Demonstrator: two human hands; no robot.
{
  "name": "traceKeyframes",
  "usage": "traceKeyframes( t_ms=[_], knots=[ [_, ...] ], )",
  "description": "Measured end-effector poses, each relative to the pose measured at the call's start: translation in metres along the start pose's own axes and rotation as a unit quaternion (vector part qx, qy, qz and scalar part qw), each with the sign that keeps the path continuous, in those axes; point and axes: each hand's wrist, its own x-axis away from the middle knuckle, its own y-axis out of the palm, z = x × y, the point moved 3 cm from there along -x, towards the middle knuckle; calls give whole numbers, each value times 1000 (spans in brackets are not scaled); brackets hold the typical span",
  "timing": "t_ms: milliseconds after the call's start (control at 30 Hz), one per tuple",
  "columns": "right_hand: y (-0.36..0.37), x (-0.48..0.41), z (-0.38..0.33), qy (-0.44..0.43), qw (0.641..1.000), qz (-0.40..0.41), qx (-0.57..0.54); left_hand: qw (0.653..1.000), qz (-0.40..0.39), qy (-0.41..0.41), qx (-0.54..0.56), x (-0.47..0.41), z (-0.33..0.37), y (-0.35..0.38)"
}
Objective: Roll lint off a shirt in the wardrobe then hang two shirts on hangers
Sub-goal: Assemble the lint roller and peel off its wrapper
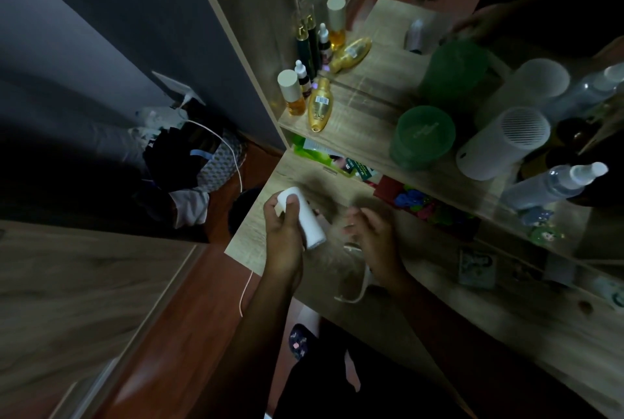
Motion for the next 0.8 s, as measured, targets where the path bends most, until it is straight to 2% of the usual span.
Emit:
traceKeyframes(
  t_ms=[100,167,467,600,733,800],
  knots=[
    [19,31,-28,52,980,-155,-115,998,11,67,-14,1,12,-1],
    [28,42,-35,59,964,-194,-171,995,18,99,-23,1,16,-2],
    [33,45,-36,47,970,-172,-166,990,29,137,-30,2,15,-5],
    [35,43,-30,82,961,-186,-189,991,30,131,-12,3,15,-4],
    [31,34,-19,137,949,-167,-232,995,36,98,8,-3,13,-2],
    [25,29,-11,165,946,-143,-241,993,24,103,-43,-13,11,0]
  ],
)
